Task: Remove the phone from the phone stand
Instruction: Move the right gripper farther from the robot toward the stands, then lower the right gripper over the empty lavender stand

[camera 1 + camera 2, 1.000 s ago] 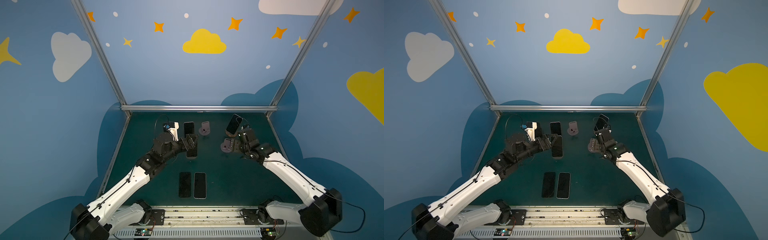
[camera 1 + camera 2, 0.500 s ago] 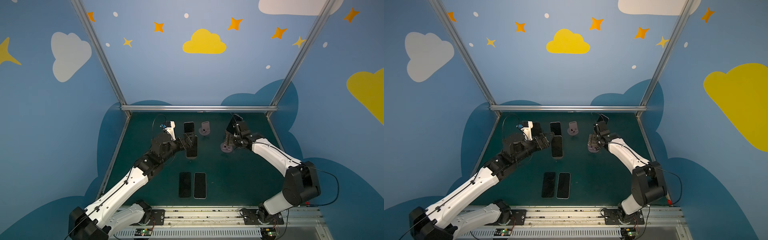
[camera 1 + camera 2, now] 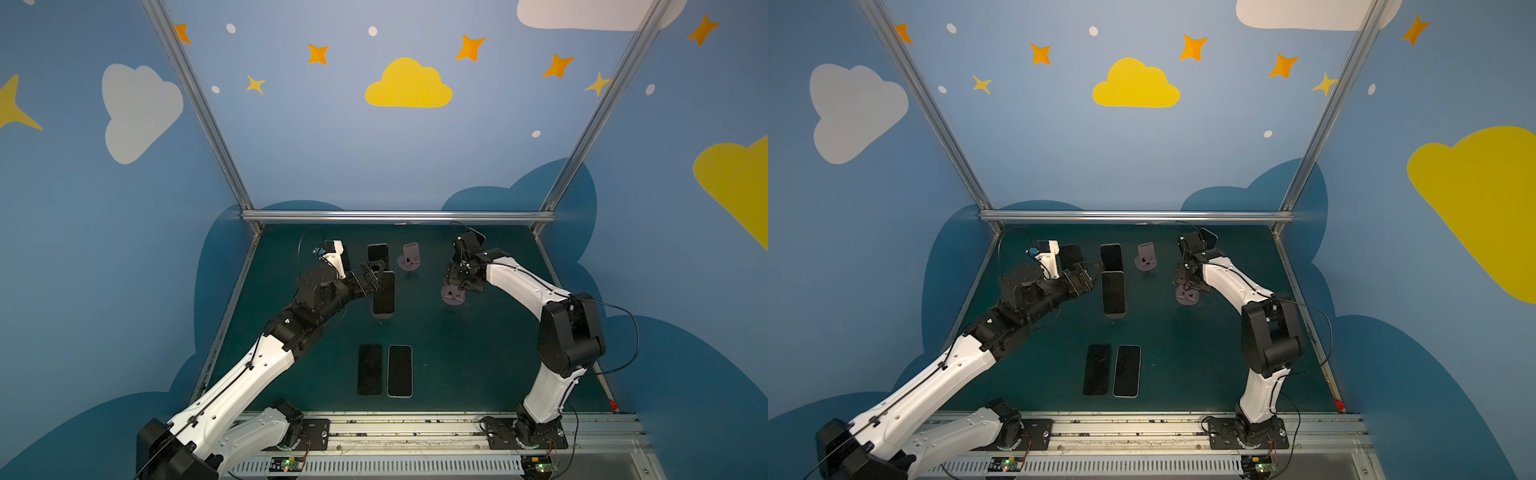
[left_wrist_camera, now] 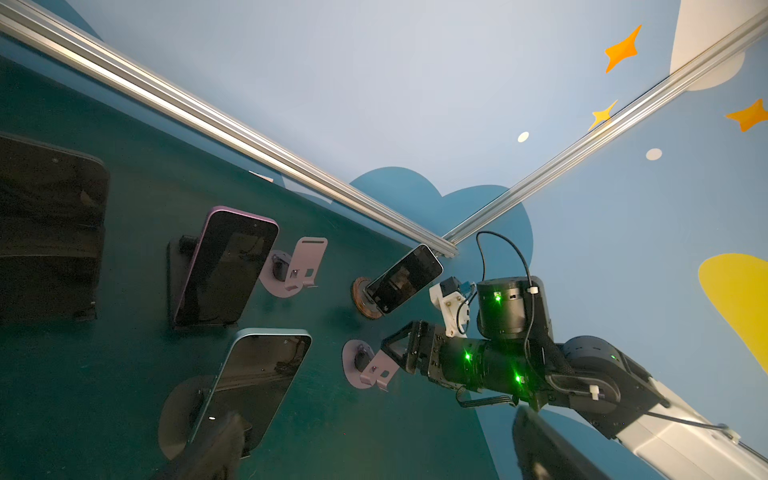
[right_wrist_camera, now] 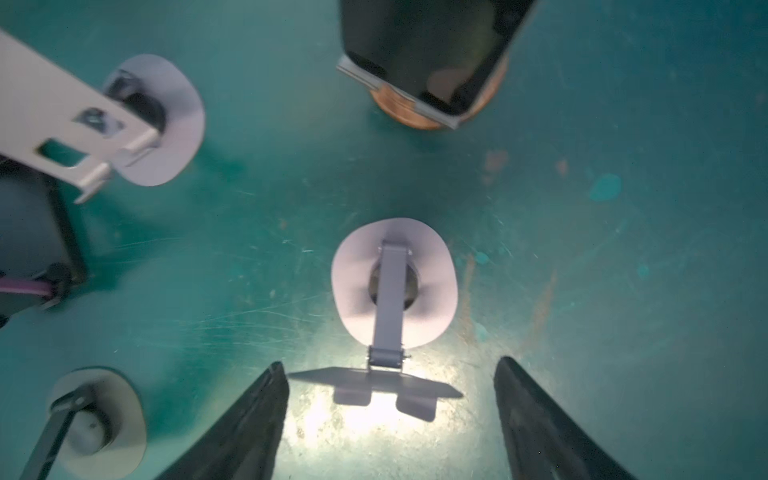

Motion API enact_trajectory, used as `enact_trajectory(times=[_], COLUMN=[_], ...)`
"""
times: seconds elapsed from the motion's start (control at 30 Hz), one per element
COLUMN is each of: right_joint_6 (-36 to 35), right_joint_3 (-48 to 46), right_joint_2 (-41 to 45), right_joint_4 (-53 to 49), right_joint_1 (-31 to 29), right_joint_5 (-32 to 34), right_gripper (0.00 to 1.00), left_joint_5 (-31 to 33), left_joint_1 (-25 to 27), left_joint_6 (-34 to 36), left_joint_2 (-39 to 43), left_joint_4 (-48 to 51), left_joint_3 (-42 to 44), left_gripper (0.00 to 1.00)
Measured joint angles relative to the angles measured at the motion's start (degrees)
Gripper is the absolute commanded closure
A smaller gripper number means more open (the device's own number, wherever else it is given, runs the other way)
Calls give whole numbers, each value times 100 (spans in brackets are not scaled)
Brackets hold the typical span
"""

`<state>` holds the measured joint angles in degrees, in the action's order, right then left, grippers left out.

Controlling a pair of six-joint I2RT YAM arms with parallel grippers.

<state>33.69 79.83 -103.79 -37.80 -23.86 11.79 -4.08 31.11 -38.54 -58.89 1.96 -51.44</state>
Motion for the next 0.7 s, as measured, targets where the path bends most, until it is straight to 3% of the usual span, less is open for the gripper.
enact_trajectory(times=[0.2, 0.43, 0.7], right_joint_6=[192, 236, 186], right_joint_3=[-57, -55, -50], right_joint_2=[0, -2, -2], right_joint_4=[-24, -24, -98], right_joint_1=[-76, -177, -367], right_joint_5=[107, 221, 448], right_gripper=[27, 42, 46], left_joint_5=[-76, -181, -238], left_joint_1=[-74, -175, -282], left_joint_6=[-98, -208, -289], left_joint_2=[2, 0, 7], left_joint_4=[-9, -50, -103], left_joint_3=[4, 7, 68], left_gripper=[0, 0, 0])
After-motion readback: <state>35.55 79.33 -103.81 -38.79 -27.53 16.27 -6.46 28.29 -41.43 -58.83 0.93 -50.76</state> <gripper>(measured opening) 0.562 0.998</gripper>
